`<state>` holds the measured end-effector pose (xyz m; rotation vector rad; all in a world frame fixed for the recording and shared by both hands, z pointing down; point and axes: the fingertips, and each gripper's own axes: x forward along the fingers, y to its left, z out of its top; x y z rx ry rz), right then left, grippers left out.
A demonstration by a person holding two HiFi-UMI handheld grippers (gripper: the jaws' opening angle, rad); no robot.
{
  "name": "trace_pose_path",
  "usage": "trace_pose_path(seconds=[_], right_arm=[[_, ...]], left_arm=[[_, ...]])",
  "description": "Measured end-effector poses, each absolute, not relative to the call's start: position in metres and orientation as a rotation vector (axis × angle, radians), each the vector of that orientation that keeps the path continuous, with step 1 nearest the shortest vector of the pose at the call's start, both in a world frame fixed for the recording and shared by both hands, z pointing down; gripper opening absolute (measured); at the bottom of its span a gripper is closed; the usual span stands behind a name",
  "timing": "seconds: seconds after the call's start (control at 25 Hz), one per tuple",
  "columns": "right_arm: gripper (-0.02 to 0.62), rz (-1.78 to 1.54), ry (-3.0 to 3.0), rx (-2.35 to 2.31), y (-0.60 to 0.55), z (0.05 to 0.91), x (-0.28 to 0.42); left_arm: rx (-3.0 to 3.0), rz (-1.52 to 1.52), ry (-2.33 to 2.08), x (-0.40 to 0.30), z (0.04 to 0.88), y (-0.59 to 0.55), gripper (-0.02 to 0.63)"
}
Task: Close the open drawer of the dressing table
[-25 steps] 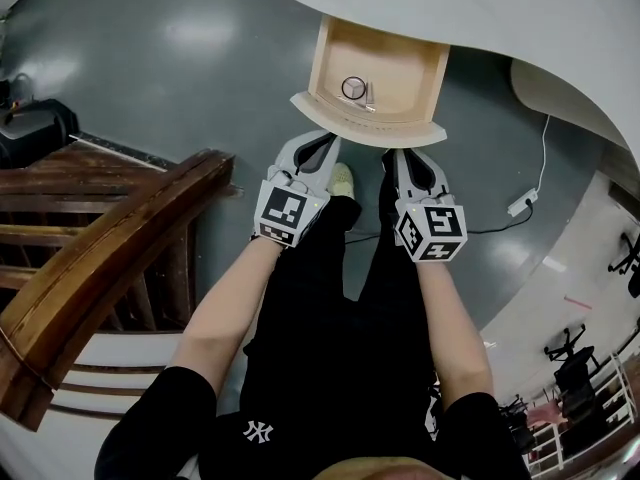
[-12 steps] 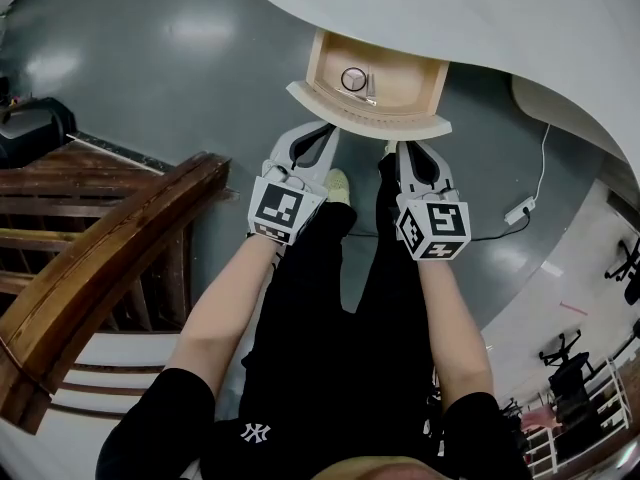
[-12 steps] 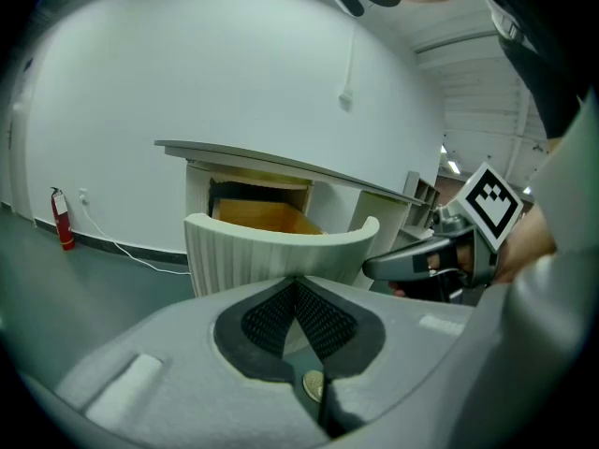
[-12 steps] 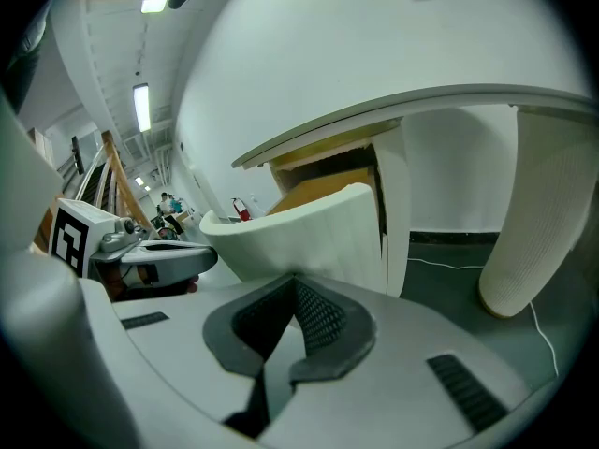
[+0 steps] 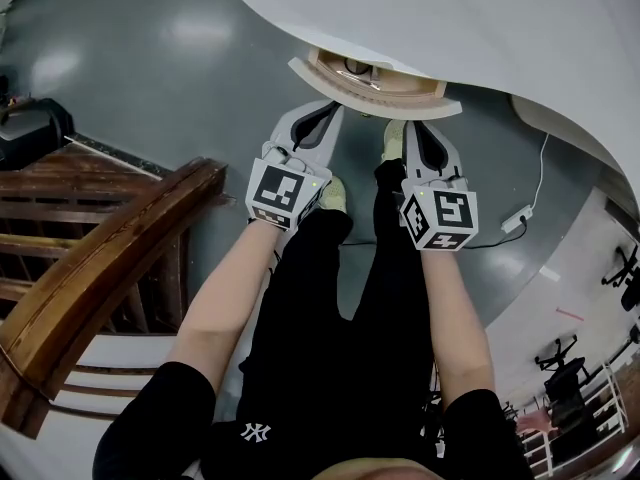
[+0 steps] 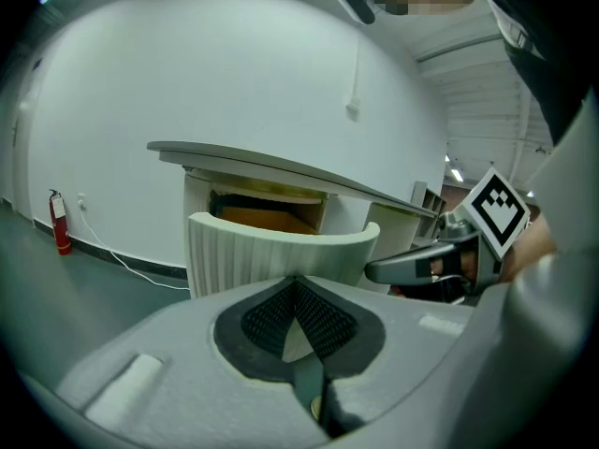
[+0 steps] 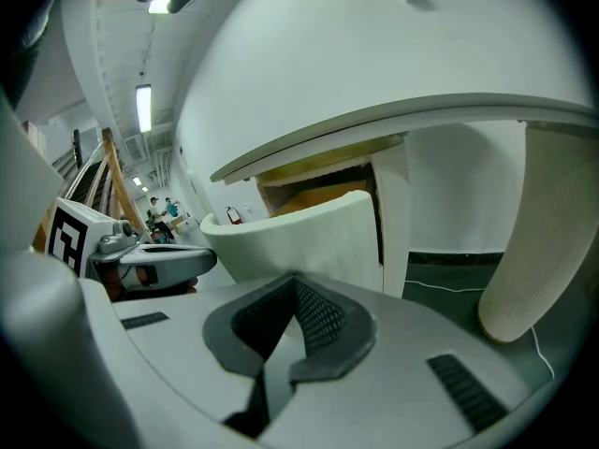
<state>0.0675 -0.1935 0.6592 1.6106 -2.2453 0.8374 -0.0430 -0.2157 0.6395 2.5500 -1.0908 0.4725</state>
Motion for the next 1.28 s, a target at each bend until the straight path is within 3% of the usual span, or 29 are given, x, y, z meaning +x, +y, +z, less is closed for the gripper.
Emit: trace_pose_path(seconds=[1.28], right_arm=[[0.015, 0.502, -2.28, 1.743, -0.302, 0.648, 0.096]], left_arm=[[2.754, 0.351, -1.226, -0.014, 0.628, -0.323, 0.01]])
